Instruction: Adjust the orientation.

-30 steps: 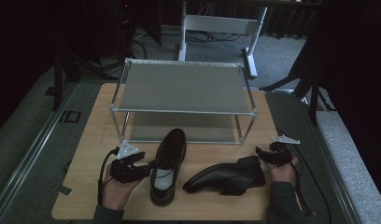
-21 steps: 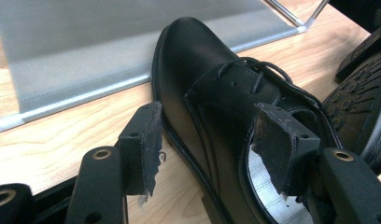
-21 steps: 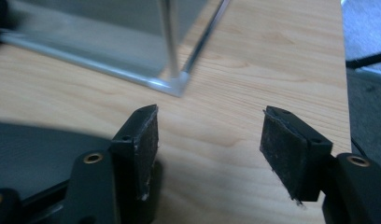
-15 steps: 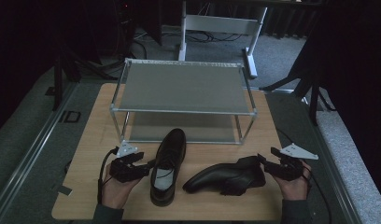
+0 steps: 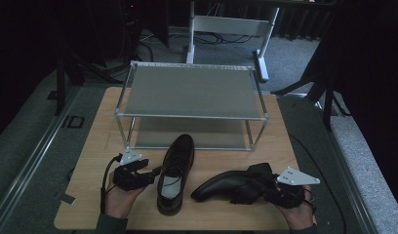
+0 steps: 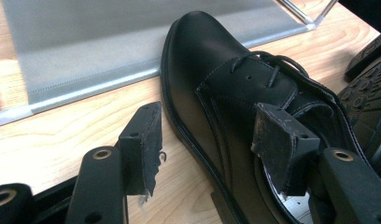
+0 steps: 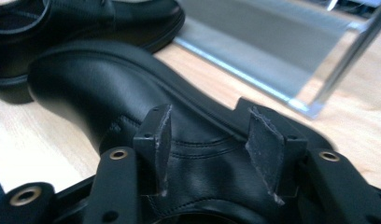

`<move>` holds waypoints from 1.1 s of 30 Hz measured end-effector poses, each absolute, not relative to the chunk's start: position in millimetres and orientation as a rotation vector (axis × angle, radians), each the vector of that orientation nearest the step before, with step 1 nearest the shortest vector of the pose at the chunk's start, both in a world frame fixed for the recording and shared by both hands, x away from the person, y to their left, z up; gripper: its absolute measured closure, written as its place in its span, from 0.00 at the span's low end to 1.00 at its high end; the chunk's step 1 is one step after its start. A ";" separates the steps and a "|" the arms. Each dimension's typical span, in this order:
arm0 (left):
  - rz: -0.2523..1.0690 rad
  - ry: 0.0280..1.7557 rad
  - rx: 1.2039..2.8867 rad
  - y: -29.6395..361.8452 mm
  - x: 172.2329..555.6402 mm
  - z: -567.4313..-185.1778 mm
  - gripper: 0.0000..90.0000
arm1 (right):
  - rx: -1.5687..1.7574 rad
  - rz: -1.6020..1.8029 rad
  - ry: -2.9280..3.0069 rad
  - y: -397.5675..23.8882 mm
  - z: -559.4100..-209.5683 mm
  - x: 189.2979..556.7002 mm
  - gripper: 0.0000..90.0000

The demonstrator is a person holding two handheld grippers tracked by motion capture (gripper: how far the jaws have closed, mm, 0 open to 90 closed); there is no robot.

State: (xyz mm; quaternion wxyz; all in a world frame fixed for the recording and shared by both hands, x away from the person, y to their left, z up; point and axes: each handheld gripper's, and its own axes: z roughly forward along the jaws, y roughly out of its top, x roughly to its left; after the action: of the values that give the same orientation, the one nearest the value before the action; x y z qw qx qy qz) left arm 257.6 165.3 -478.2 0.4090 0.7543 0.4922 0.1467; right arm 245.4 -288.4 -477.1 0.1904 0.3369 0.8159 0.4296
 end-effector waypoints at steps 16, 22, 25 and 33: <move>0.378 1.250 1.896 163.7 257.3 -481.0 0.49 | 1.061 1.304 2.353 -285.3 -485.8 285.4 0.54; 0.380 1.242 1.905 161.4 257.1 -482.3 0.49 | 1.105 1.307 2.336 -275.9 -481.1 305.2 0.54; 0.383 1.241 1.898 162.4 256.4 -481.2 0.49 | 1.102 1.252 2.333 -267.5 -476.7 315.1 0.54; 0.384 1.240 1.894 164.7 256.1 -480.8 0.49 | 1.138 1.199 2.318 -257.3 -473.6 337.3 0.49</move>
State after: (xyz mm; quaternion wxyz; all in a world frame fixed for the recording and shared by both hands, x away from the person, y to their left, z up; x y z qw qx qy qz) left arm 256.1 164.7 -480.8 0.4104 0.7522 0.4924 0.1525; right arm 337.3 -257.3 -473.6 0.1469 0.3953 0.8054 0.4166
